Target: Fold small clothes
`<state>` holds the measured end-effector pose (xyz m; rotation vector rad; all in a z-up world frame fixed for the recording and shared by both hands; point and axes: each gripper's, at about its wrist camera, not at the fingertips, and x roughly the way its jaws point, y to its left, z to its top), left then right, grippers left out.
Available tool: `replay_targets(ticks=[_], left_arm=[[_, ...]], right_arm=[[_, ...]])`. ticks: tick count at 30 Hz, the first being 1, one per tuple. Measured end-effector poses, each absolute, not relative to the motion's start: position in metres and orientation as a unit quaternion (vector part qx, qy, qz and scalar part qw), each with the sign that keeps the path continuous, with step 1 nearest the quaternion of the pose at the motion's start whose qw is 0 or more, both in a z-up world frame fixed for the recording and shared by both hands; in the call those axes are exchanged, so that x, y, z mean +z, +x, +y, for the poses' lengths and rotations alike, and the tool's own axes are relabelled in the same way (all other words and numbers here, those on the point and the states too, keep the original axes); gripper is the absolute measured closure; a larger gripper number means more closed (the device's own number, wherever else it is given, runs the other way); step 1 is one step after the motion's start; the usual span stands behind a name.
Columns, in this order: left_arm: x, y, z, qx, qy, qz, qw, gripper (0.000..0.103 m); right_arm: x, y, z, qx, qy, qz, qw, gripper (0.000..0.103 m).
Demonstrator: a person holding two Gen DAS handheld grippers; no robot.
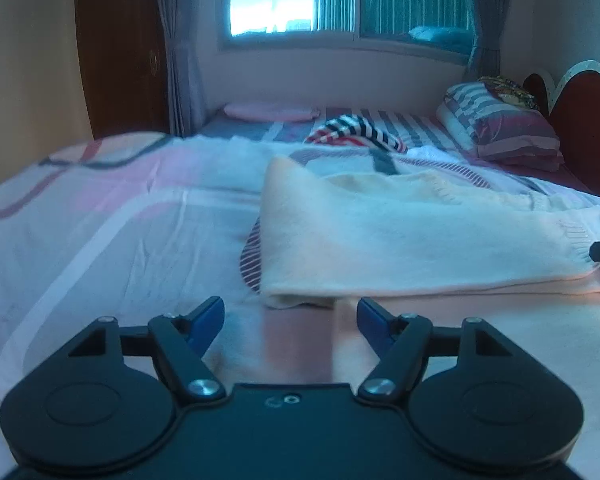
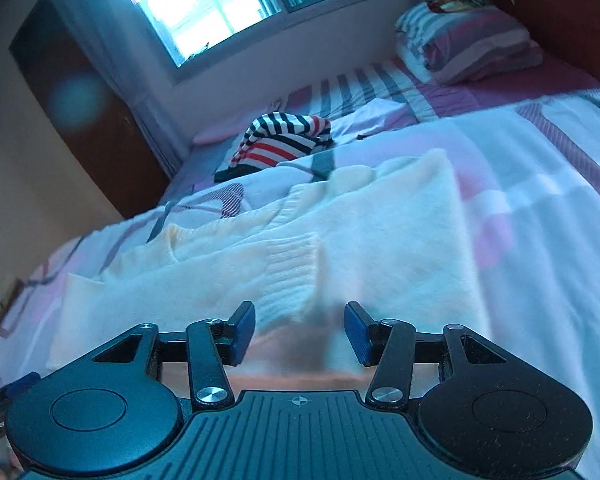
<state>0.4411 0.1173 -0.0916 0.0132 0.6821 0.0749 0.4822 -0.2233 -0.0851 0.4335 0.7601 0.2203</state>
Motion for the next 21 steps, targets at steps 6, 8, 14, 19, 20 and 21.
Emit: replay_targets(ticks=[6, 8, 14, 19, 20, 21], left_arm=[[-0.096, 0.455, 0.113, 0.025, 0.012, 0.346, 0.938, 0.037], [-0.097, 0.451, 0.111, 0.023, 0.016, 0.345, 0.938, 0.038], [-0.097, 0.453, 0.109, 0.009, 0.018, 0.347, 0.938, 0.054], [-0.094, 0.457, 0.100, -0.009, 0.026, 0.351, 0.936, 0.076], [-0.094, 0.457, 0.100, -0.010, 0.024, 0.352, 0.936, 0.077], [-0.094, 0.457, 0.100, -0.012, 0.021, 0.353, 0.935, 0.079]], right_arm=[[-0.078, 0.499, -0.206, 0.108, 0.177, 0.364, 0.908, 0.099], [-0.066, 0.494, -0.208, 0.115, 0.165, 0.340, 0.919, 0.099], [-0.032, 0.466, -0.238, 0.080, 0.146, 0.277, 0.946, 0.099], [-0.044, 0.459, -0.258, 0.056, 0.142, 0.296, 0.943, 0.099], [-0.046, 0.457, -0.260, 0.053, 0.143, 0.297, 0.943, 0.099], [-0.046, 0.455, -0.262, 0.051, 0.142, 0.298, 0.943, 0.099]])
